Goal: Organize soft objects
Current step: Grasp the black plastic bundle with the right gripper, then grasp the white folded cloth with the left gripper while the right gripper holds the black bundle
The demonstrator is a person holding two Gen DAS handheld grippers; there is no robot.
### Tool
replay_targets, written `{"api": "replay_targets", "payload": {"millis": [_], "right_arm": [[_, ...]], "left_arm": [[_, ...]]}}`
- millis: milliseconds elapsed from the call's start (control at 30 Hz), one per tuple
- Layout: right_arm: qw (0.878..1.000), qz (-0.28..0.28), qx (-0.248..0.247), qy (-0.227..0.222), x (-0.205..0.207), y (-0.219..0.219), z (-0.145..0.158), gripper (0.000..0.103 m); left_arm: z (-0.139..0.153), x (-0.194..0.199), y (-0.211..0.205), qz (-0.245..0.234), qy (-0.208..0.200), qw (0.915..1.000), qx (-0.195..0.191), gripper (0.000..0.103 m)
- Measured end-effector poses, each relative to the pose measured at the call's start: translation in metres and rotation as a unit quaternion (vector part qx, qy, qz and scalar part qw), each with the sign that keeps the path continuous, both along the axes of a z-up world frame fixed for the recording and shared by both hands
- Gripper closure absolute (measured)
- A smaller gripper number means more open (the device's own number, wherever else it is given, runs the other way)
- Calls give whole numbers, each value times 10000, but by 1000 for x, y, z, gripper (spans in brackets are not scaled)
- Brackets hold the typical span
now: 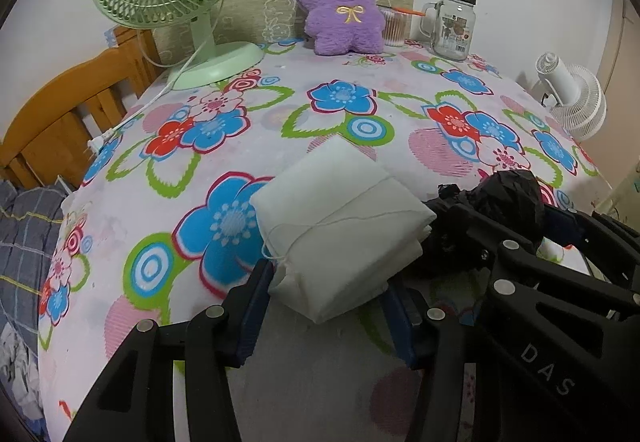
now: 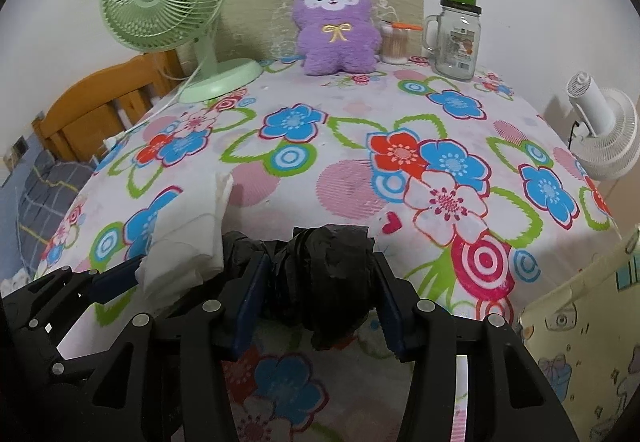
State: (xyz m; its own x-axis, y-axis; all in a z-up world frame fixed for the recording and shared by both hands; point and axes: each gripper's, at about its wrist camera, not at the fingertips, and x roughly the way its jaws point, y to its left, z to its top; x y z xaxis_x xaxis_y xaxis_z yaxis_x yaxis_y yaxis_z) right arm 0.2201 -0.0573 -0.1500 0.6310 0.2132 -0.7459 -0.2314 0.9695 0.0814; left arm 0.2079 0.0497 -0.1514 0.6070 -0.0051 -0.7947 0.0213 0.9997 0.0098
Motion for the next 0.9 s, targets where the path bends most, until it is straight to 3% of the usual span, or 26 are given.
{"api": "replay_targets", "payload": {"millis": [133,233,400,900], "right_arm": [[10000,53,-30,1,-13,0,1,50],[10000,70,-39,-8,-22,-2,2,51],[10000,5,-13,-51,-35,-10,8,52],[9981,-551,-179,-205,-30,-38,12,52]], "left_arm": [[1,-14,1,28,-14,10000,-6,45],[2,-24,1,35,-4,10000,-24,31],[6,-39,1,53,-49,9999,-83,20],[8,-26,-13,52,-120,9999,-84,15]]}}
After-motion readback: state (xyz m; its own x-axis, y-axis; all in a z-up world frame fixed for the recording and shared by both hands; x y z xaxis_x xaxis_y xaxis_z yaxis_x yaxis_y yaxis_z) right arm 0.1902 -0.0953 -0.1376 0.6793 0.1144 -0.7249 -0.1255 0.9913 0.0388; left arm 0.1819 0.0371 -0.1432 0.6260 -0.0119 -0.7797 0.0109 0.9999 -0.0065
